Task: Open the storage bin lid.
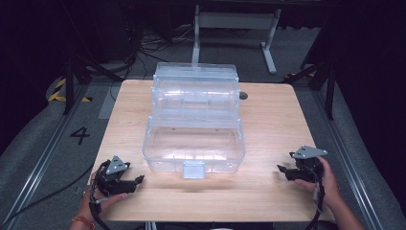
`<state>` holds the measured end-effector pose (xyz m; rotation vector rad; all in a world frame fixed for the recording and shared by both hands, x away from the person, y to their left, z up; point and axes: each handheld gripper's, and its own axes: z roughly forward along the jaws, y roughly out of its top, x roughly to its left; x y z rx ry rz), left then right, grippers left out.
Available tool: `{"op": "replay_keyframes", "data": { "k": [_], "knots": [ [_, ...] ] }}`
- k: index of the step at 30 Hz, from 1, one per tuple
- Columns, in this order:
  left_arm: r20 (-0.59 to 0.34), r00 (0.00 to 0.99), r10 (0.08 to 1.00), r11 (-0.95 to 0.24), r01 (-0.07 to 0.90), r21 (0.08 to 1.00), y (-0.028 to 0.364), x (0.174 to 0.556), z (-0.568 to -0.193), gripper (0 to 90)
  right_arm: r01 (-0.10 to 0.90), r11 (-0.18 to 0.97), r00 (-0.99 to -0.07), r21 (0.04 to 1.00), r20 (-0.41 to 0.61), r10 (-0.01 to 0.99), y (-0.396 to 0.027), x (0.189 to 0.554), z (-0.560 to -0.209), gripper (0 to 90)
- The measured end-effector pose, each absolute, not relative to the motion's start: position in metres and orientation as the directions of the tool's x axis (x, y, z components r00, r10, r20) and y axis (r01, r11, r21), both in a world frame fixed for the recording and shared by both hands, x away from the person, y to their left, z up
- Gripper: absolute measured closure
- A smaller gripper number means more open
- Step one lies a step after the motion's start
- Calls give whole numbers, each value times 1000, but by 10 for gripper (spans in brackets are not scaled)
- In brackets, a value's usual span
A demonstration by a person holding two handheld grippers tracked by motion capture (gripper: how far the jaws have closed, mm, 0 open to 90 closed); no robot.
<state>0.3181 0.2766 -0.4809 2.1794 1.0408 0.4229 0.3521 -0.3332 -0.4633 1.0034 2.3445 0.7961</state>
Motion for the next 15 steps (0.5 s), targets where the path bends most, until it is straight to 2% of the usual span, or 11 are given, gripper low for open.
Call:
{"op": "replay_keyframes", "data": {
  "k": [7,11,15],
  "knots": [
    [-4,647,763,-468,555,688,278,327,-481,199,498,504,-592,706,-147,792,-347,337,-477,271],
    [-7,656,755,-471,549,690,281,330,-481,198,499,442,-579,745,-93,810,-354,336,-483,228],
    [-2,649,761,-472,555,685,281,332,-481,187,564,361,-547,743,8,837,-362,340,-486,192]
  ]
}}
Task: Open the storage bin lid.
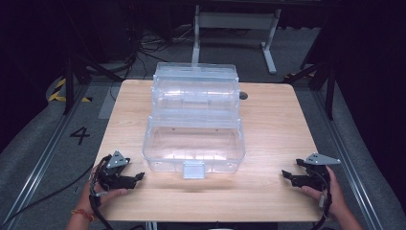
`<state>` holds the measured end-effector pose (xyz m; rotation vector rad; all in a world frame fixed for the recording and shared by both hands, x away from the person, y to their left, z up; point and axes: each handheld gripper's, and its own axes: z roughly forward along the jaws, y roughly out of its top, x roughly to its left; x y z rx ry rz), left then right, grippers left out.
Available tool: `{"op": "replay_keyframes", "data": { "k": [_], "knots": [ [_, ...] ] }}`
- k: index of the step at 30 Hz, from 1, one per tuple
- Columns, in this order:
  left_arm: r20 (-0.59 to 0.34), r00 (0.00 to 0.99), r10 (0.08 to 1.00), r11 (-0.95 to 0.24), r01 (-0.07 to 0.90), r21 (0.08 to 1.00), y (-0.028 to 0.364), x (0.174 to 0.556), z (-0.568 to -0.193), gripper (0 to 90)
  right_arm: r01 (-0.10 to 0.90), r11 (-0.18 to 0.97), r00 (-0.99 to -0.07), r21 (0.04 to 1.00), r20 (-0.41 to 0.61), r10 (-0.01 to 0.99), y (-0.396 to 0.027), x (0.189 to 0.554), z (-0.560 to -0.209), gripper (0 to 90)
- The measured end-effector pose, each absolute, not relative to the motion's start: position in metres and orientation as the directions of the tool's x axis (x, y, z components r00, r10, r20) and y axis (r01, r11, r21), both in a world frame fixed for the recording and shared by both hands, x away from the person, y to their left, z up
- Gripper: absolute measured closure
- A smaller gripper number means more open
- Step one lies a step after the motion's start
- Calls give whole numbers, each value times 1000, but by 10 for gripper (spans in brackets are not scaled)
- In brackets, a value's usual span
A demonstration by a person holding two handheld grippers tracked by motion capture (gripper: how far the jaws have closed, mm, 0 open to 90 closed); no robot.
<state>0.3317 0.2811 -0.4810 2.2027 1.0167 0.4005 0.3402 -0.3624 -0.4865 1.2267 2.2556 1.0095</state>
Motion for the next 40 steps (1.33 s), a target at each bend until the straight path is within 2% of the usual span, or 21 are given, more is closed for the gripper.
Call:
{"op": "replay_keyframes", "data": {
  "k": [40],
  "knots": [
    [-2,649,761,-471,555,686,280,335,-481,180,561,367,-553,742,5,833,-363,341,-487,181]
  ]
}}
